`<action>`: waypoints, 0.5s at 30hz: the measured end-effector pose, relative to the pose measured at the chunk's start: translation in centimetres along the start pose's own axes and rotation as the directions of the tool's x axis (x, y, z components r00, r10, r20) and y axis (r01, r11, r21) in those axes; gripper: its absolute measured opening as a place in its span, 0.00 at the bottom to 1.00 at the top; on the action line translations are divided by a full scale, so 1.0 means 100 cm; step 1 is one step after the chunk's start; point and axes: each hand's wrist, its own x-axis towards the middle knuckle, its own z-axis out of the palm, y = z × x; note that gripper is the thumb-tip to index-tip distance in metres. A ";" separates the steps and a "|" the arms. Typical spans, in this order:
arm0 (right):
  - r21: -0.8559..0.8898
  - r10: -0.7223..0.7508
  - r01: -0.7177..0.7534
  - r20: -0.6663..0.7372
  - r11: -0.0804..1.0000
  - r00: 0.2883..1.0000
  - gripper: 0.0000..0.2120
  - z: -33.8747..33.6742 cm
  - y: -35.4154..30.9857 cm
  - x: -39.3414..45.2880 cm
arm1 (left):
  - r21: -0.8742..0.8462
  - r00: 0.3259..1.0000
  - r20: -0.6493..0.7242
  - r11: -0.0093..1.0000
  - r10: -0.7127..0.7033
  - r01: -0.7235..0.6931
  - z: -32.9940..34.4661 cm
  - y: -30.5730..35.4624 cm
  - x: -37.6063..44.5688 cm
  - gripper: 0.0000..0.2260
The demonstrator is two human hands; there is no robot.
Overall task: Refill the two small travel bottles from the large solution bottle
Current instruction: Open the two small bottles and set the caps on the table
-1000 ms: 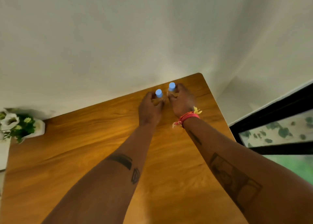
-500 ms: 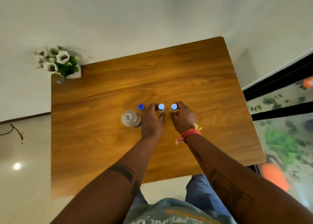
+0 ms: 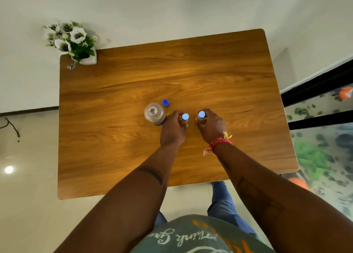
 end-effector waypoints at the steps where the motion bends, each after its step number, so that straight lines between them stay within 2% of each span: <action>1: 0.005 -0.001 0.001 0.000 1.000 1.000 0.12 -0.002 -0.001 -0.002 | 0.005 1.000 0.014 1.000 -0.008 0.008 -0.001 0.001 0.000 0.19; 6: -0.018 -0.010 0.011 0.037 1.000 0.999 0.13 -0.017 -0.007 -0.013 | 0.085 0.996 0.073 0.996 -0.045 0.039 -0.017 0.007 -0.012 0.29; 10: -0.039 -0.055 0.056 0.044 0.998 0.998 0.14 -0.036 -0.022 -0.029 | 0.120 0.998 0.063 0.993 0.006 -0.013 -0.037 0.020 -0.032 0.30; 15: 0.020 -0.106 0.106 -0.001 0.994 0.994 0.11 -0.054 -0.040 -0.048 | 0.151 0.995 0.062 0.984 0.082 -0.090 -0.067 0.033 -0.056 0.30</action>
